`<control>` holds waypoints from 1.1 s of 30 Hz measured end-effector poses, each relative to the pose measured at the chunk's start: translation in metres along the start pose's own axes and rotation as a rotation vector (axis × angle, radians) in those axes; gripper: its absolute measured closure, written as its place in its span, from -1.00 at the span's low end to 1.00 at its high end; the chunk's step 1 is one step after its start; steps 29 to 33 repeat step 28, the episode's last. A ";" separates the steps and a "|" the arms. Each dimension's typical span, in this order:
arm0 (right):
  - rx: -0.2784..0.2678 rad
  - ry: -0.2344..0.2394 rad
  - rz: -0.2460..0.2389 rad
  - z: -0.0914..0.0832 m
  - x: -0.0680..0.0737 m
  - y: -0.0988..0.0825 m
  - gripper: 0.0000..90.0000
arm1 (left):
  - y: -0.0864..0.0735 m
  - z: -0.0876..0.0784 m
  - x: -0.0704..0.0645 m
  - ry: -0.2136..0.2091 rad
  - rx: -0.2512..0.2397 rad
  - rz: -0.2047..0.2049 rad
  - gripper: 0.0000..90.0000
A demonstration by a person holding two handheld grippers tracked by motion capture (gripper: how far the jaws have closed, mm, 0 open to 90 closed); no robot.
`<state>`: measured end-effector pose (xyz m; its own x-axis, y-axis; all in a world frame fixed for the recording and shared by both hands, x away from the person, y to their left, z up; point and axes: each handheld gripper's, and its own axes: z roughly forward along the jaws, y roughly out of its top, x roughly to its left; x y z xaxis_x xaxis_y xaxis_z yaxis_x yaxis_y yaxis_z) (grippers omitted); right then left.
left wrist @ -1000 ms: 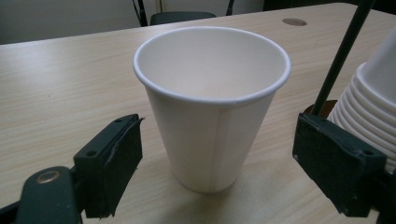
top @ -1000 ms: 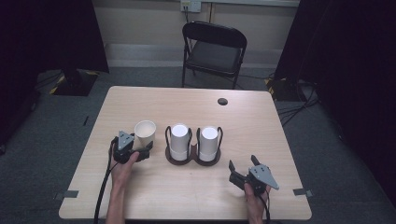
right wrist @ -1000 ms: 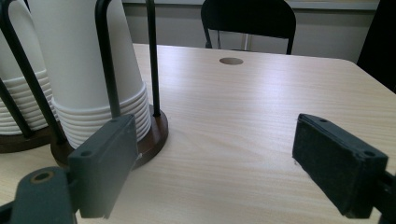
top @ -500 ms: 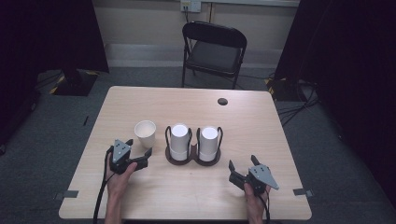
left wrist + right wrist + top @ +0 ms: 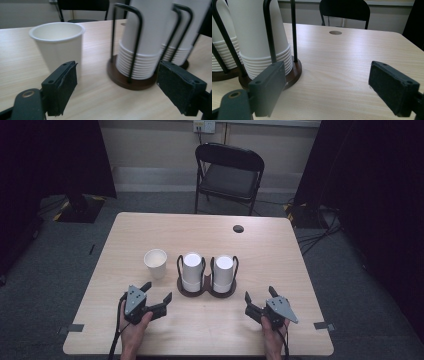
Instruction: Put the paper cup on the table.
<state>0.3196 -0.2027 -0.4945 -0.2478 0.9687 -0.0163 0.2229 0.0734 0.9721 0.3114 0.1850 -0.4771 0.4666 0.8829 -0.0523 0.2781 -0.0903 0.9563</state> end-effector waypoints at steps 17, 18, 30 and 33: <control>0.002 0.006 -0.005 0.000 0.000 0.000 -0.69 | -0.016 0.006 -0.056 -0.067 -0.037 0.035 -0.64; 0.003 0.006 -0.005 0.000 0.000 0.000 -0.69 | -0.017 0.006 -0.056 -0.065 -0.039 0.035 -0.64; 0.113 0.026 -0.023 0.007 0.001 0.003 -0.61 | -0.021 0.008 -0.064 0.023 -0.092 0.087 -0.65; 0.113 0.026 -0.023 0.007 0.001 0.003 -0.61 | -0.021 0.008 -0.064 0.023 -0.092 0.087 -0.65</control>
